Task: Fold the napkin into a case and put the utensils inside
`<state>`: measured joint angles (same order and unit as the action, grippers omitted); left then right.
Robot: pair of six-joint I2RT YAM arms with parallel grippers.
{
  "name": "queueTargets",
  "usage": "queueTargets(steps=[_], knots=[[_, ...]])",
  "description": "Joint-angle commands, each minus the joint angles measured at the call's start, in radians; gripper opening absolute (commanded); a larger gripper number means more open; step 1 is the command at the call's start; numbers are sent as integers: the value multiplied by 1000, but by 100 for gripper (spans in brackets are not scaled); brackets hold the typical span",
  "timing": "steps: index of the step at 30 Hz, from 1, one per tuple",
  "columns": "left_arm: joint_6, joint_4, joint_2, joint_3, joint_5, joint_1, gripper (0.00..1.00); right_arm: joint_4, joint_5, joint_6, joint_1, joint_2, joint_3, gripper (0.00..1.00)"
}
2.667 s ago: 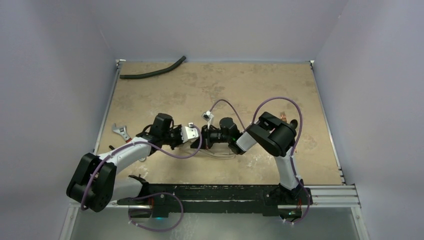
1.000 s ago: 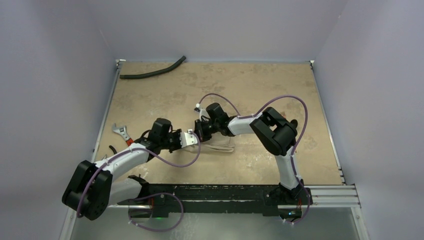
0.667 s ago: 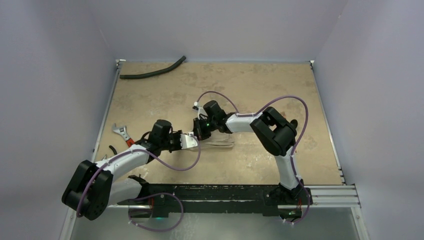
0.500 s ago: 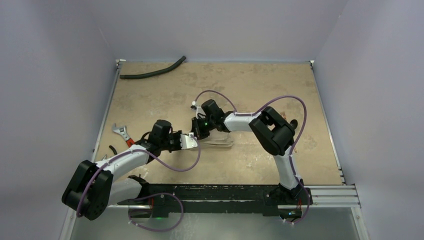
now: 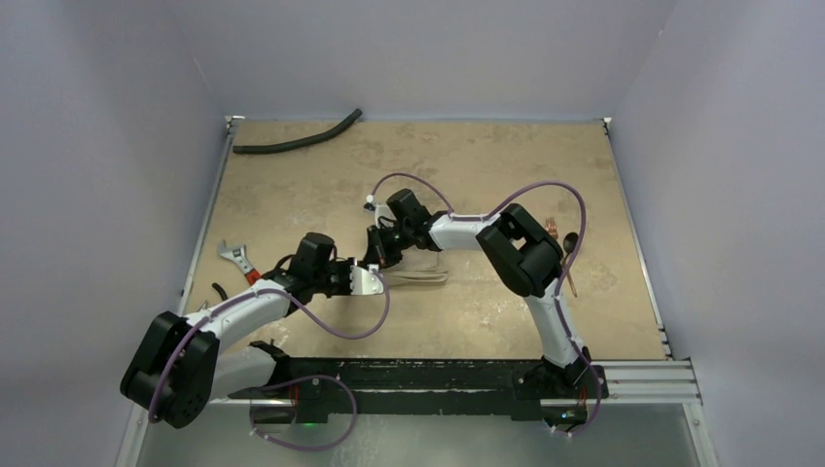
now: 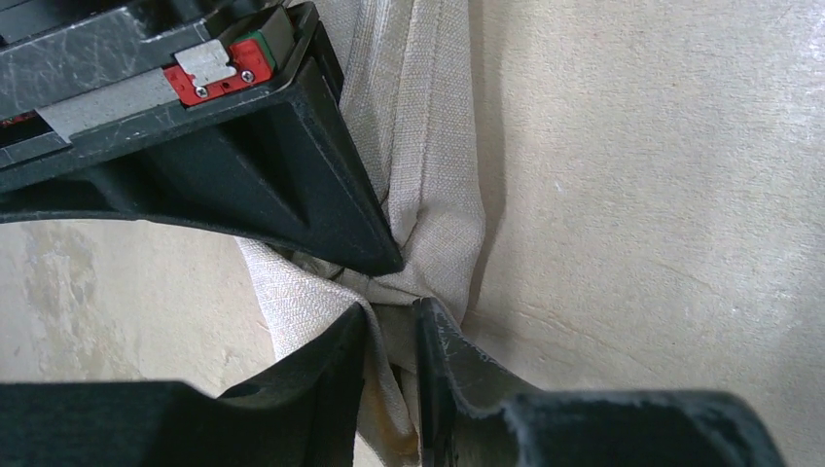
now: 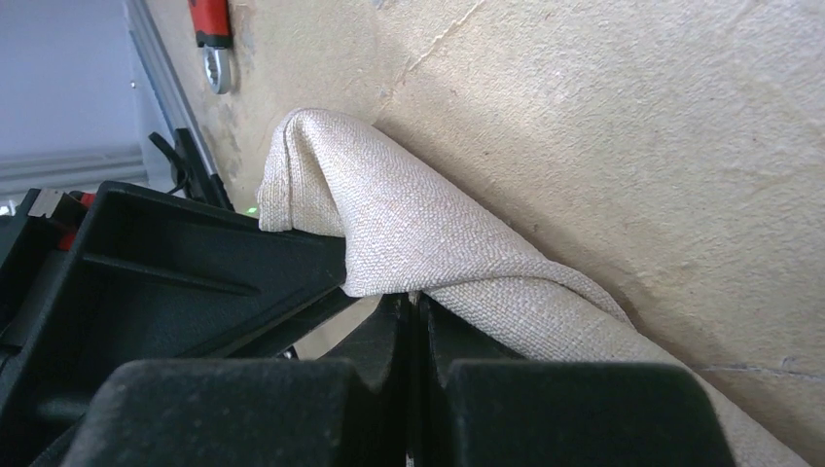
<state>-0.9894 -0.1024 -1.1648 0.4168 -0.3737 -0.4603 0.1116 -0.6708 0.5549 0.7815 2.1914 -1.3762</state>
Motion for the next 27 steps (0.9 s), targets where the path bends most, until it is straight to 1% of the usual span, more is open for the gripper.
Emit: queueTargets(steps=[1, 6, 10, 11, 12, 14, 15, 16, 19, 25, 27], knots=[[-18, -67, -17, 27, -45, -8, 26, -12, 35, -38, 5, 60, 23, 0], [8, -34, -31, 20, -53, -8, 29, 38, 23, -15, 5, 42, 52, 0], [5, -39, -42, 26, -55, -8, 31, 87, 21, 7, 5, 30, 74, 0], [1, -32, -48, 23, -47, -8, 28, 98, 20, 13, 5, 25, 81, 0], [-9, -31, -52, 20, -40, -8, 23, 107, 15, 14, 6, 20, 87, 2], [-27, -28, -61, 12, -20, -8, 6, 121, -5, 14, 7, 3, 102, 5], [-34, -27, -62, 9, -12, -8, 0, 126, -7, 12, 6, -7, 111, 3], [-40, -31, -61, 11, -10, -8, 0, 127, -3, 9, 6, -15, 117, 0], [-28, -71, -56, 58, -10, -8, 0, 116, -8, 11, 6, -5, 127, 0], [61, -187, -51, 207, -11, -6, 2, 114, 15, 3, 6, 46, 137, 0], [96, -212, -52, 233, -6, -6, 7, 118, 22, 2, 5, 44, 144, 0]])
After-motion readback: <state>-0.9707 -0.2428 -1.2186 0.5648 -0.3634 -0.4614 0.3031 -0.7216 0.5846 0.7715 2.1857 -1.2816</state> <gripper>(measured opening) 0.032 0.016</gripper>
